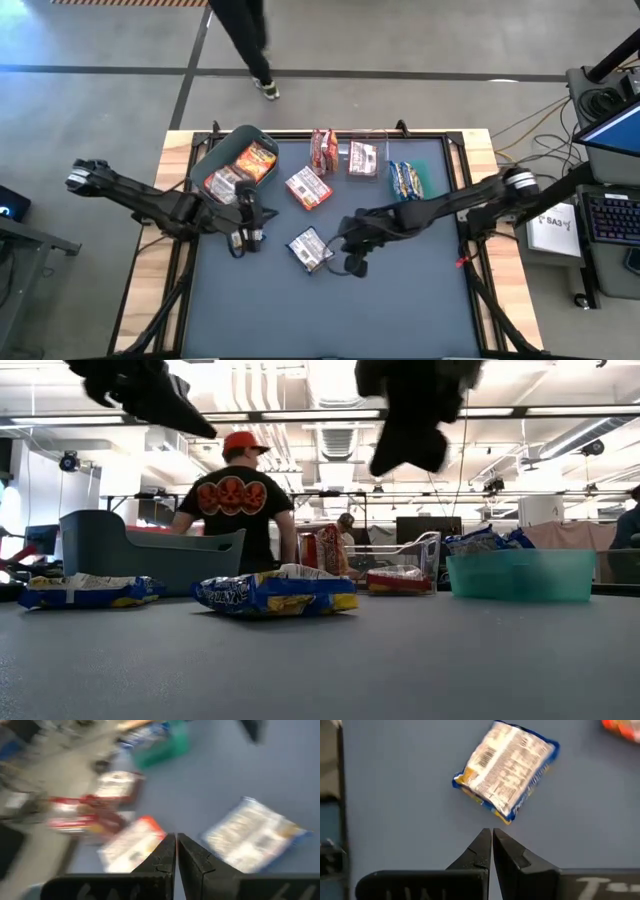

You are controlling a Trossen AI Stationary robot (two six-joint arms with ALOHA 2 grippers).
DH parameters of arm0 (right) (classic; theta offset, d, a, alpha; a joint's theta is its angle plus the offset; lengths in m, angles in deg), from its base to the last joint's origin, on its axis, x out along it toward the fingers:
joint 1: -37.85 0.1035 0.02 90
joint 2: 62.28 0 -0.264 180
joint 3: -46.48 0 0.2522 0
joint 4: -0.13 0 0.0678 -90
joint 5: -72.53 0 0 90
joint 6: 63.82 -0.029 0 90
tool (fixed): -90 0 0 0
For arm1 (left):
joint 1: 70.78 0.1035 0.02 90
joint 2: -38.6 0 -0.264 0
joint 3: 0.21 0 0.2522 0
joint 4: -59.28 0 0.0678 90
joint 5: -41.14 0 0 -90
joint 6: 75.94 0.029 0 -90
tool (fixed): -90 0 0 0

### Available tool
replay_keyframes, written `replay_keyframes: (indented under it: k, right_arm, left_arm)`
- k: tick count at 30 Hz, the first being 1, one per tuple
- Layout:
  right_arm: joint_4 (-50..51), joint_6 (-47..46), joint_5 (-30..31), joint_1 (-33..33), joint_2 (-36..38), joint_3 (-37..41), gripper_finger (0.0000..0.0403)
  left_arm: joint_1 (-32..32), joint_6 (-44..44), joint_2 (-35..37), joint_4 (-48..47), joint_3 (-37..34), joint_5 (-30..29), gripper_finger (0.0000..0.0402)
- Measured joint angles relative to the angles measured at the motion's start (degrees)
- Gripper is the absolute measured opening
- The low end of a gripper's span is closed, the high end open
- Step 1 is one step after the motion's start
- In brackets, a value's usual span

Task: Sort Maruchan noodles
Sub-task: Put the blue noodle pack into the green bin

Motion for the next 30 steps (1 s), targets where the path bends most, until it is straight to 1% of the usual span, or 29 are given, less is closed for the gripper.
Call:
replay_keyframes:
  k: [4,6,9,11,14,17,20,24,30]
  right_arm:
    - [-8.44,-10.97,0.05,-0.15,3.74,8.47,0.0008]
    - [-13.32,-14.12,0.22,-0.15,3.90,11.69,0.0009]
    - [-21.46,-17.01,0.71,-0.30,3.10,14.70,0.0011]
    - [-24.89,-18.02,0.93,-0.65,1.89,15.56,0.0020]
    - [-26.91,-19.19,1.14,-1.78,-0.79,15.66,0.0048]
    - [-26.98,-21.29,1.70,-2.86,-4.06,14.01,0.0091]
    - [-26.73,-21.19,1.70,-3.93,-7.87,11.21,0.0137]
    - [-25.39,-19.11,1.68,-5.13,-12.45,6.30,0.0191]
    - [-17.02,-16.83,1.58,-6.58,-17.97,-0.02,0.0243]
  left_arm:
    - [-0.09,-7.21,-4.74,0.38,-1.06,14.55,0.0000]
    - [-0.73,-10.57,-8.47,1.36,-1.98,19.39,0.0000]
    - [-1.92,-12.59,-14.81,3.62,-2.64,20.02,0.0000]
    - [-1.98,-12.45,-19.29,6.30,-2.69,20.00,0.0000]
    - [-1.92,-11.51,-25.38,9.08,-2.39,19.91,0.0000]
    - [-1.92,-11.33,-29.90,9.91,-1.31,19.95,0.0000]
    - [-1.92,-11.30,-32.23,10.76,-0.77,21.94,0.0000]
    - [-1.88,-12.47,-32.79,11.49,-0.79,24.37,0.0000]
    - [-1.88,-13.96,-32.70,12.29,-1.36,24.39,0.0000]
